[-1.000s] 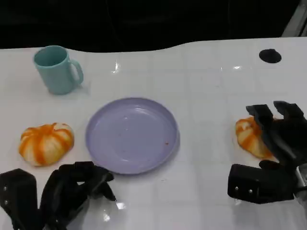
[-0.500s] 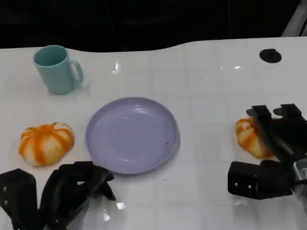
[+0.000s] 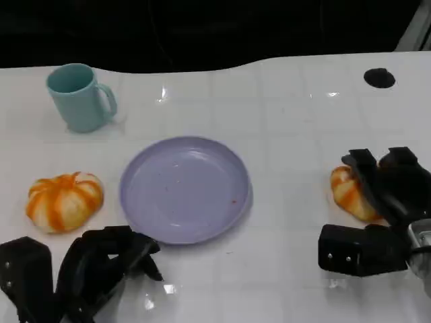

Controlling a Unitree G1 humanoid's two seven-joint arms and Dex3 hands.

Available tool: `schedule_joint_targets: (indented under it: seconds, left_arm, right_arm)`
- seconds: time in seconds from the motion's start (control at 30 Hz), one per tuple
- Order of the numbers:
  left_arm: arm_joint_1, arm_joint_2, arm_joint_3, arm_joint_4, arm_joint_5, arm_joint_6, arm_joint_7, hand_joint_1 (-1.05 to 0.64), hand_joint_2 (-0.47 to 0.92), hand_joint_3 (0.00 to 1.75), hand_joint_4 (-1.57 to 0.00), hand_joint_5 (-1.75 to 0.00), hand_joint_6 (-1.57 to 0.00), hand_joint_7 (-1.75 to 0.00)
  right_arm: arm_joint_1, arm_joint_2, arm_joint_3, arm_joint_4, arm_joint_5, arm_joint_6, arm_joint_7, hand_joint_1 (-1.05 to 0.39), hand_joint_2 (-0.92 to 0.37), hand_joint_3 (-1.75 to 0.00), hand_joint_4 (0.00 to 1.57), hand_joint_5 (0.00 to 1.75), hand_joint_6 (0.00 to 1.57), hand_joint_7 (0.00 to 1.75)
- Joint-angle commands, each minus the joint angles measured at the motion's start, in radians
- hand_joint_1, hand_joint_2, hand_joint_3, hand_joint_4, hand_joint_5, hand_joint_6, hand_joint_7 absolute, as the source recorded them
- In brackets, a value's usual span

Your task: Grasp the bread from the table and place it into the plate.

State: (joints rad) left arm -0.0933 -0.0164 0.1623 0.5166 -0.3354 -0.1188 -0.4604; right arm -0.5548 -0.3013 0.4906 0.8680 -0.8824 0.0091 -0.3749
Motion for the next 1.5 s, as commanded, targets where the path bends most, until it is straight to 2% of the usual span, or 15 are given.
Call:
schedule_joint_targets:
  seconds: [0.03, 0.1, 0.17, 0.3, 0.33, 0.43, 0.63, 0.73, 0.87, 1.0, 1.07, 1.13, 1.23, 1.43, 1.5]
  left_arm:
    - [0.01, 0.008, 0.002, 0.022, 0.009, -0.001, 0.005, -1.05, 0.7, 0.04, -0.96, -1.47, -1.57, -0.3]
    - [0.01, 0.005, 0.002, 0.02, 0.008, 0.001, 0.011, -1.05, 0.7, 0.04, -0.96, -1.47, -1.57, -0.3]
    - [0.012, 0.004, 0.001, 0.014, 0.011, 0.005, 0.019, -1.05, 0.69, 0.04, -0.96, -1.47, -1.57, -0.31]
    - [0.013, 0.006, 0.0, 0.015, 0.011, 0.006, 0.019, -1.05, 0.69, 0.04, -0.96, -1.47, -1.57, -0.31]
    - [0.013, 0.006, 0.001, 0.016, 0.01, 0.006, 0.017, -1.05, 0.69, 0.04, -0.96, -1.46, -1.57, -0.31]
    - [0.011, 0.007, 0.002, 0.02, 0.01, 0.002, 0.015, -1.05, 0.69, 0.04, -0.96, -1.46, -1.57, -0.31]
    - [0.013, 0.007, 0.002, 0.013, 0.008, 0.008, 0.015, -1.05, 0.69, 0.04, -0.96, -1.46, -1.57, -0.31]
    - [0.013, 0.007, 0.002, 0.015, 0.005, 0.002, 0.008, -1.05, 0.69, 0.04, -0.96, -1.46, -1.57, -0.3]
    - [0.015, 0.007, 0.0, 0.014, 0.007, 0.0, 0.007, -1.05, 0.7, 0.05, -0.95, -1.47, -1.57, -0.29]
    - [0.017, 0.005, -0.001, 0.008, 0.008, 0.005, 0.015, -1.05, 0.69, 0.04, -0.94, -1.47, -1.57, -0.29]
    - [0.016, 0.006, 0.0, 0.007, 0.008, 0.009, 0.017, -1.05, 0.69, 0.04, -0.95, -1.47, -1.57, -0.3]
    - [0.016, 0.006, -0.001, 0.006, 0.009, 0.011, 0.02, -1.05, 0.69, 0.04, -0.95, -1.47, -1.57, -0.3]
    - [0.016, 0.006, -0.001, 0.006, 0.01, 0.009, 0.02, -1.05, 0.69, 0.04, -0.95, -1.47, -1.57, -0.3]
    - [0.012, 0.006, -0.003, 0.013, 0.012, 0.001, 0.018, -1.05, 0.69, 0.05, -0.95, -1.47, -1.57, -0.3]
    - [0.012, 0.005, -0.002, 0.015, 0.011, -0.002, 0.016, -1.05, 0.69, 0.05, -0.95, -1.47, -1.57, -0.3]
  right_arm:
    - [-0.047, 0.009, 0.014, 0.071, 0.014, -0.008, -0.021, -0.6, 0.23, -1.62, 0.0, 1.0, 0.0, 0.84]
    - [-0.065, 0.015, 0.022, 0.106, 0.015, -0.012, -0.03, -0.59, 0.21, -1.61, 0.0, 1.05, 0.0, 0.88]
    - [-0.081, 0.023, 0.027, 0.139, 0.021, -0.018, -0.038, -0.56, 0.2, -1.61, 0.0, 1.17, 0.0, 1.03]
    - [-0.104, 0.034, 0.027, 0.192, 0.043, -0.047, -0.055, -0.5, 0.21, -1.69, 0.08, 1.59, 0.06, 1.37]
    - [-0.106, 0.033, 0.022, 0.205, 0.055, -0.069, -0.074, -0.46, 0.22, -1.72, 0.27, 1.63, 0.18, 1.42]
    - [-0.11, 0.029, 0.017, 0.239, 0.081, -0.121, -0.12, -0.42, 0.17, -1.74, 0.73, 1.62, 0.49, 1.43]
    - [-0.116, 0.031, 0.021, 0.269, 0.1, -0.156, -0.196, -0.43, 0.12, -1.71, 1.31, 1.74, 0.86, 1.41]
    - [-0.116, 0.024, 0.039, 0.276, 0.088, -0.175, -0.237, -0.46, 0.12, -1.71, 1.53, 1.75, 0.97, 1.44]
    - [-0.115, 0.019, 0.057, 0.287, 0.072, -0.195, -0.291, -0.46, 0.06, -1.74, 1.57, 1.75, 1.1, 1.64]
    - [-0.114, 0.019, 0.057, 0.297, 0.074, -0.224, -0.346, -0.44, -0.05, -1.75, 1.57, 1.75, 1.48, 1.74]
    - [-0.114, 0.021, 0.056, 0.3, 0.077, -0.231, -0.362, -0.44, -0.09, -1.75, 1.57, 1.75, 1.55, 1.75]
    - [-0.114, 0.023, 0.055, 0.3, 0.078, -0.236, -0.378, -0.44, -0.14, -1.75, 1.57, 1.75, 1.57, 1.75]
    - [-0.114, 0.022, 0.055, 0.301, 0.077, -0.254, -0.409, -0.44, -0.17, -1.75, 1.57, 1.75, 1.43, 1.75]
    - [-0.113, 0.017, 0.057, 0.307, 0.073, -0.314, -0.529, -0.44, -0.29, -1.75, 1.57, 1.75, 1.54, 1.75]
    - [-0.112, 0.015, 0.052, 0.301, 0.08, -0.347, -0.551, -0.43, -0.41, -1.75, 1.57, 1.75, 1.57, 1.75]
